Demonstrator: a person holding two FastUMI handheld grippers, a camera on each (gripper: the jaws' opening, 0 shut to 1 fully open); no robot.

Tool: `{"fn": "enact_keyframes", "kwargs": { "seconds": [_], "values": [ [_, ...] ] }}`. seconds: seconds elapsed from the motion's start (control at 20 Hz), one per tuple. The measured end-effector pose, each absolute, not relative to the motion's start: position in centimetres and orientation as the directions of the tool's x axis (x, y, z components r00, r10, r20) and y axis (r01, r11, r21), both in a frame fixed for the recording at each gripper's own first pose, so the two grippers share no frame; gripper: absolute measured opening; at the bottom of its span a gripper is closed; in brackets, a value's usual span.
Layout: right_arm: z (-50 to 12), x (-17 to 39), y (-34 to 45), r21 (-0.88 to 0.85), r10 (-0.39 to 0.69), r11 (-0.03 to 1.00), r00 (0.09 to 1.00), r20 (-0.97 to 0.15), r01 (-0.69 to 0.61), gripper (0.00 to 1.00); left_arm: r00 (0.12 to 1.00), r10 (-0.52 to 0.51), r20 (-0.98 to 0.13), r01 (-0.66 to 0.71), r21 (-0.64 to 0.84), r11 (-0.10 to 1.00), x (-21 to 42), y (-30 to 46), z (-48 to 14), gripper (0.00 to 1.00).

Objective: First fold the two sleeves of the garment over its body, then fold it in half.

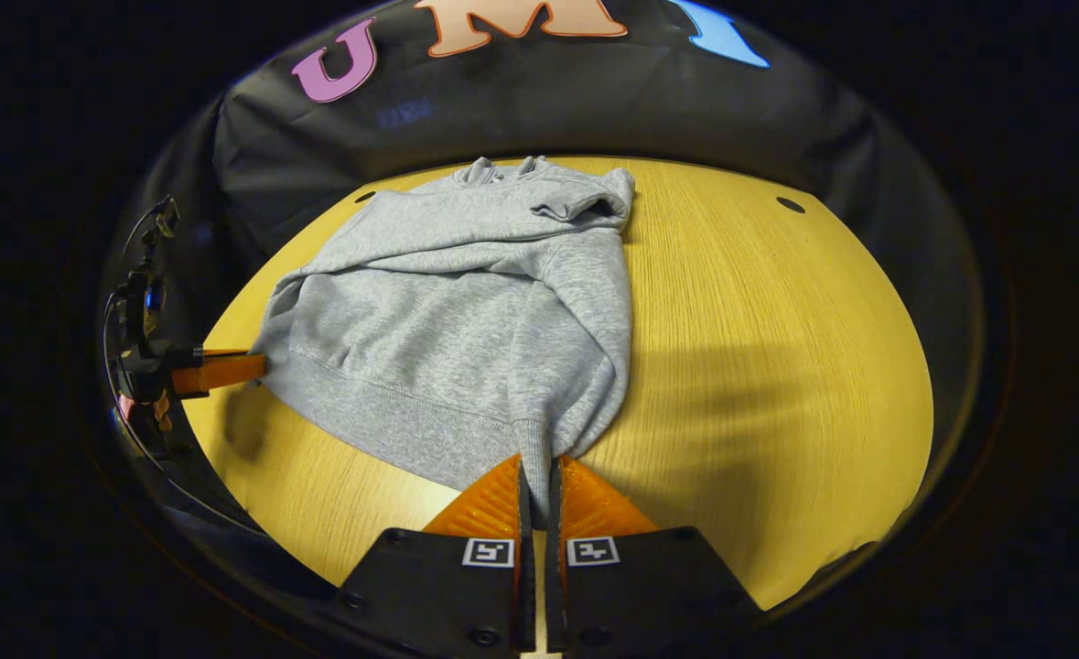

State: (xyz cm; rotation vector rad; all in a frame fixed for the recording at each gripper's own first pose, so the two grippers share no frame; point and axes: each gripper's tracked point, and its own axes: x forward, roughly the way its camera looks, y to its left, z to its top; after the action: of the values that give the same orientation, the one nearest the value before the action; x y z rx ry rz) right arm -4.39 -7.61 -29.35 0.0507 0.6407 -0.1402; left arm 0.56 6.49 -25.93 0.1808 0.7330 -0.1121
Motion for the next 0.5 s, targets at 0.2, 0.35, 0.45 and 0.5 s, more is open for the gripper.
{"fn": "enact_keyframes", "kwargs": {
  "seconds": [0.2, 0.35, 0.45, 0.5],
  "values": [
    [-27.3, -4.1, -7.4, 0.045, -0.101, 0.987, 0.818, -0.566, 0.153, 0.07, 0.739, -0.05, -0.672, 0.119, 0.057, 0.991, 0.9, 5.6, -24.9, 0.0],
    [-25.5, -3.3, -6.9, 0.096, -0.073, 0.985, 0.839, -0.539, 0.147, 0.05, 0.769, -0.077, -0.635, 0.112, 0.015, 0.994, 1.7, 4.8, -22.7, 0.0],
    [-24.2, -2.5, -6.7, 0.112, -0.063, 0.984, 0.855, -0.515, 0.14, 0.07, 0.791, -0.094, -0.604, 0.115, -0.004, 0.993, 2.5, 4.2, -20.9, 0.0],
    [-23.5, -2.1, -6.6, 0.113, -0.063, 0.984, 0.862, -0.502, 0.137, 0.07, 0.8, -0.104, -0.59, 0.118, -0.015, 0.993, 2.9, 3.9, -20.0, 0.0]
  ]
}}
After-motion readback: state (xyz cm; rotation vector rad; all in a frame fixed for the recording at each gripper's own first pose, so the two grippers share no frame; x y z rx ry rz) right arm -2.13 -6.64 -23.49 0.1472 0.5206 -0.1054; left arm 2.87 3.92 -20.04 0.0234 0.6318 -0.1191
